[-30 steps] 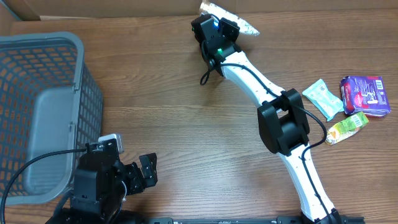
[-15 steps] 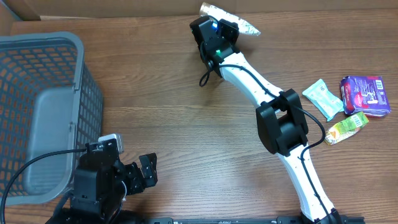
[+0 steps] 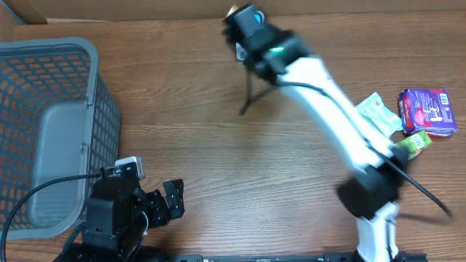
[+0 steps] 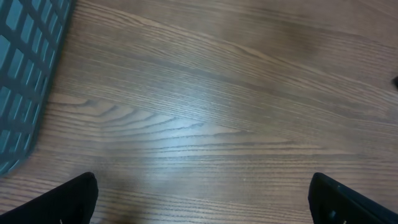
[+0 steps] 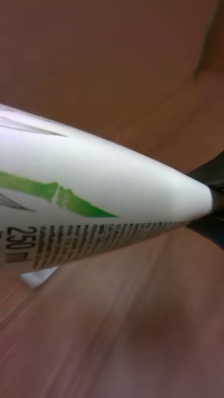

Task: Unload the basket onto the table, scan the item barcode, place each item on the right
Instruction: 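Hold the white tube over the scanner window, then move the white tube right and drop it beside the teal wipes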

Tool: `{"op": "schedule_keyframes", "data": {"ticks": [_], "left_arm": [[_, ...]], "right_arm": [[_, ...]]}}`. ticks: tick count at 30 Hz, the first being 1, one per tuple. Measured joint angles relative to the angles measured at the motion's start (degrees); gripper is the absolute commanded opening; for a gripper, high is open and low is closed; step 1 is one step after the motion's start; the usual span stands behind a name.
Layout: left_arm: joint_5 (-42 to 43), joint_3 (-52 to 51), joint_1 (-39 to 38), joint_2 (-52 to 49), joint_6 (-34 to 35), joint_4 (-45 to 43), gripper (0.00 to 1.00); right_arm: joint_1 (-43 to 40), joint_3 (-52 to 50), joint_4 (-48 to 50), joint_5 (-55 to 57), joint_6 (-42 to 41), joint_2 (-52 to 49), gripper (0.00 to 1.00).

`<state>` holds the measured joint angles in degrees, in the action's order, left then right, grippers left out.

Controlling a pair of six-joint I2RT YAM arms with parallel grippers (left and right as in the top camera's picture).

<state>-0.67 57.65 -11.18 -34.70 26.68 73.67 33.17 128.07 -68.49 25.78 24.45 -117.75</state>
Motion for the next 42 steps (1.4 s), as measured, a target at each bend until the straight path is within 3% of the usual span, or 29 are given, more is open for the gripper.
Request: {"op": "schedule_keyframes", "data": {"ticks": [7,12,16,25,30,37,38,39,42], "left_arm": [[0.00,0.00,0.00,0.00,0.00,0.02,1.00],[0.00,0.00,0.00,0.00,0.00,0.00,1.00],[0.00,0.00,0.00,0.00,0.00,0.02,1.00],[0.00,0.00,0.00,0.00,0.00,0.02,1.00],[0.00,0.00,0.00,0.00,0.00,0.00,0.99],[0.00,0.00,0.00,0.00,0.00,0.00,1.00],[0.00,0.00,0.00,0.00,0.00,0.02,1.00],[0.00,0.00,0.00,0.00,0.00,0.00,1.00],[0.00,0.00,0.00,0.00,0.00,0.02,1.00]], "right_arm": [[-17.59,1.70,-11.85,-34.18,-10.12,14.05,0.04],[-29.53,-2.40,-11.82,-42.99,-18.71,12.92,0.04],[-36.76,-11.43,-6.51,-43.36,-28.11,11.76,0.04],[-48.04,-36.98,11.52,-34.69,-59.87,11.04,0.04],[-47.98,-48.11,28.96,-32.74,-65.99,10.95,0.04],[-46.40,-55.56,40.76,-30.69,-67.10,10.84,0.04],[-46.27,-55.80,40.59,-30.10,-67.08,10.82,0.10],[-46.21,-56.06,40.44,-29.62,-67.23,10.84,0.24],[-46.21,-56.13,40.13,-28.24,-66.95,10.84,0.73]]}}
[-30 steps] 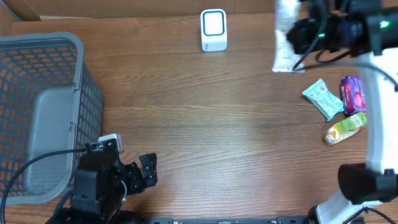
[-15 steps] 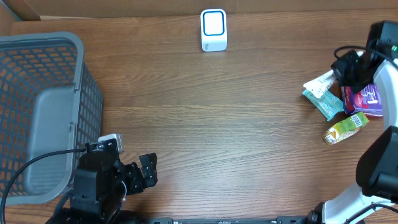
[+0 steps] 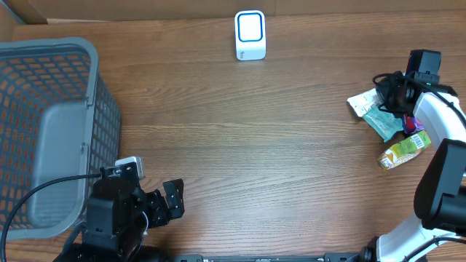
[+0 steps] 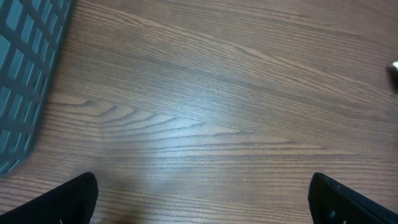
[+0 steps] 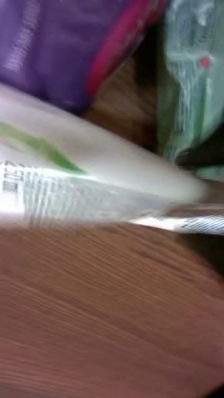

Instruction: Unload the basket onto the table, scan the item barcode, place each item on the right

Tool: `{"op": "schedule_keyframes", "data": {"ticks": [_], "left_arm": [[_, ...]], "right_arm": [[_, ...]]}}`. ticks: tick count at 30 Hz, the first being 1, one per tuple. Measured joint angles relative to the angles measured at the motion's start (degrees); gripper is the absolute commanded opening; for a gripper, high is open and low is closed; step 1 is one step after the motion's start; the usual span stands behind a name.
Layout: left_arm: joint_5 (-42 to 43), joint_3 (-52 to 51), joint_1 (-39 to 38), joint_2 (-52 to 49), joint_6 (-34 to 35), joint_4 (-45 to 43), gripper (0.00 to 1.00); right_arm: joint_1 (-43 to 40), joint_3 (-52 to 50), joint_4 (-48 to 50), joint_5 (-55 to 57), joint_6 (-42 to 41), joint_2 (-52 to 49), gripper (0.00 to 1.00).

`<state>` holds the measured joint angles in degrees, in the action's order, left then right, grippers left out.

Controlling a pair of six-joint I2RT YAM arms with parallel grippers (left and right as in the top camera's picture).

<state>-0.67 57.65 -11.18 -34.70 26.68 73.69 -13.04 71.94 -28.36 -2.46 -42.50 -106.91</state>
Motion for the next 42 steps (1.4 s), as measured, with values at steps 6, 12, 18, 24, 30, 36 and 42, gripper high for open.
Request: {"op": "schedule_keyframes", "data": {"ticks": [6,12,18,24,30,36,42], "left_arm": [[0.00,0.00,0.00,0.00,0.00,0.00,1.00],[0.00,0.02,0.00,0.00,0.00,0.00,1.00],[-0.07,0.00,0.00,0.00,-0.09,0.07,1.00],[-1.07,0.00,0.00,0.00,-0.31,0.26,1.00],[-1.33,0.00,0.00,0.00,-0.70,0.24,1.00],[-1.36,0.00,0.00,0.00,-0.92,0.24,1.00],[-1.36,0.02,0.00,0.00,-1.09,0.26,1.00]], "right_arm": [[-0.11,0.13,-1.81,-2.16,3.58,0.04,0.90],[-0.09,3.10,-11.23,-7.82,6.40,2.93,0.88],[0.63,11.21,-24.11,-11.87,13.00,16.04,0.92],[2.58,20.28,-37.31,-13.84,22.12,33.83,1.00],[2.58,22.12,-43.30,-13.88,26.25,50.58,1.00],[2.58,22.18,-42.84,-10.62,28.83,60.46,1.00],[2.58,22.21,-46.77,-7.98,29.94,65.35,1.00]]}}
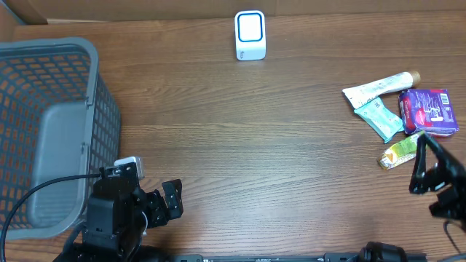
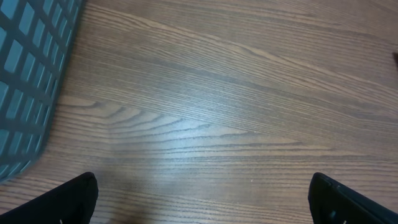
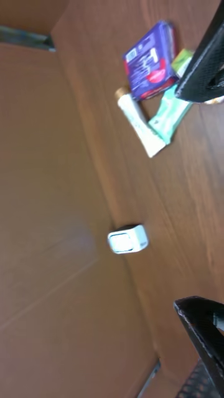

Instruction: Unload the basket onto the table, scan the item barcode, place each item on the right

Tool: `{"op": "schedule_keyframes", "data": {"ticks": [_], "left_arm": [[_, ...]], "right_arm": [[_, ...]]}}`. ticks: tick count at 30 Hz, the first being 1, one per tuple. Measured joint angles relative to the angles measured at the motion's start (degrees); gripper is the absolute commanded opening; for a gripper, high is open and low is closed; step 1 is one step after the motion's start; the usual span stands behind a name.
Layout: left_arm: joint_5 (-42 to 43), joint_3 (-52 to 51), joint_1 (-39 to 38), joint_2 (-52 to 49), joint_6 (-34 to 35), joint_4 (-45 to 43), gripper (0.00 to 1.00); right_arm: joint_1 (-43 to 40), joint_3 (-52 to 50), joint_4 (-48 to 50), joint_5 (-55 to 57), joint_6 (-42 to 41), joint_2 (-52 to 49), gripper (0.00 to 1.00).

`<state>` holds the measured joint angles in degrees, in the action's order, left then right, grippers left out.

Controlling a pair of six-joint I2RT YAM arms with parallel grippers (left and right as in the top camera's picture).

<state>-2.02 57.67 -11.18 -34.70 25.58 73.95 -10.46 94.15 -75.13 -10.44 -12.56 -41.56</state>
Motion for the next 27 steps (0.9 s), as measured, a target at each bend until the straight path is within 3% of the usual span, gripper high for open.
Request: {"op": "schedule_keyframes", "data": {"ticks": [7,13,20,27], "left_arm": [[0.00,-0.02,0.00,0.00,-0.04,0.02,1.00],[0.00,0.00,0.00,0.00,-0.04,0.00,1.00],[-0.17,-0.02,0.00,0.00,-0.04,0.15,1.00],[-0.17,-0.02,0.00,0.00,-0.04,0.15,1.00]], "right_arm": [[-0.02,-0.66,-1.68,0.85,0.39,0.07,1.00],[2.69,-7.67,4.66,6.58,0.74,2.36,1.00],[4.72,-23.89,20.72,10.25,4.11,11.89,1.00],[5.75,-46.95,48.04,8.13,5.73,20.79,1.00]]}}
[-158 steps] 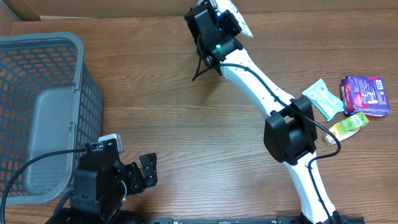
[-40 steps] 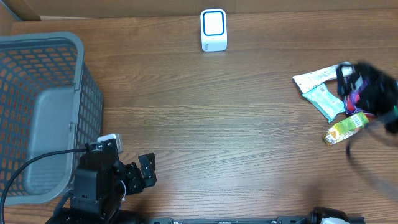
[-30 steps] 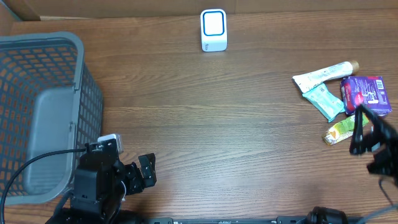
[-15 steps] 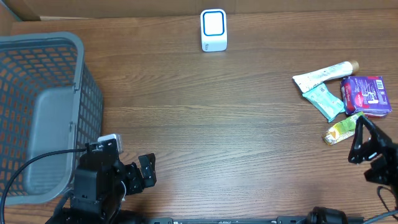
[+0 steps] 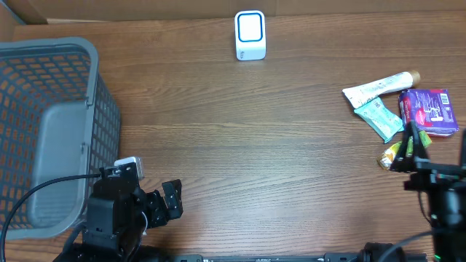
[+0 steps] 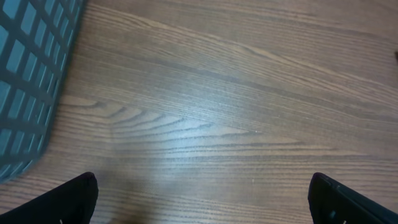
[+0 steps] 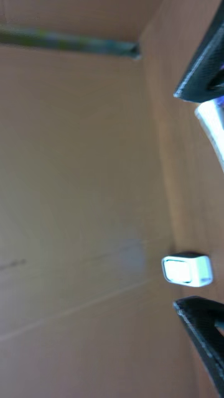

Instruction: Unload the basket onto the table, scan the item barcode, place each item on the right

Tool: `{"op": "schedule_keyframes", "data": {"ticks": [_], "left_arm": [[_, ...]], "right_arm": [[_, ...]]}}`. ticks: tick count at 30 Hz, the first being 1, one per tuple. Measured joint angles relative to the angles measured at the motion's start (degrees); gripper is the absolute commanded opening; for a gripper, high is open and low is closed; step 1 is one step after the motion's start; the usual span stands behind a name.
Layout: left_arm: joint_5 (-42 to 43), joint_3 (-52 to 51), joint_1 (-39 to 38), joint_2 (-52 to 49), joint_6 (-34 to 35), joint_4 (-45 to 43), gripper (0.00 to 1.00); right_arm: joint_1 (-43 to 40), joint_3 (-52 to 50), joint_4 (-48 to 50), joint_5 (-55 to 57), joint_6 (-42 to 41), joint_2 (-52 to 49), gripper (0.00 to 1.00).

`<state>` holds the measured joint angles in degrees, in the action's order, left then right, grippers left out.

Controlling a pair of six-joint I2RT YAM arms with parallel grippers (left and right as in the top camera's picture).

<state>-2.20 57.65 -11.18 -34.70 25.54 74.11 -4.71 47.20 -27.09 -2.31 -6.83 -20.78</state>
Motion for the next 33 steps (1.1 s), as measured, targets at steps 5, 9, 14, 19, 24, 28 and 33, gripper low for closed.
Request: {"op": "schedule_keyframes", "data": {"ticks": [5,9,14,19,24,28,33], "left_arm": [[-0.02,0.00,0.00,0.00,0.00,-0.02,1.00],[-0.02,0.00,0.00,0.00,0.00,-0.02,1.00],[-0.02,0.00,0.00,0.00,0.00,0.00,1.00],[-0.02,0.00,0.00,0.00,0.00,0.00,0.99],[-0.02,0.00,0.00,0.00,0.00,-0.02,1.00],[-0.02,0.00,0.00,0.00,0.00,0.00,1.00],[-0.02,0.00,0.00,0.00,0.00,0.00,1.00]], "right_arm": [[1.01,-14.36,10.78,-2.75,0.48,5.79,1.00],[3.15,-24.50,17.20,-3.23,0.61,9.86,1.00],[5.35,-36.46,27.06,-3.30,0.70,15.23,1.00],[5.81,-43.15,29.03,-3.65,0.70,18.91,1.00],[6.25,-45.90,27.65,-3.74,0.70,19.93,1.00],[6.25,-46.14,22.34,-3.69,0.72,19.89,1.00],[6.25,-46.14,22.58,-3.69,0.81,19.93,1.00]]}}
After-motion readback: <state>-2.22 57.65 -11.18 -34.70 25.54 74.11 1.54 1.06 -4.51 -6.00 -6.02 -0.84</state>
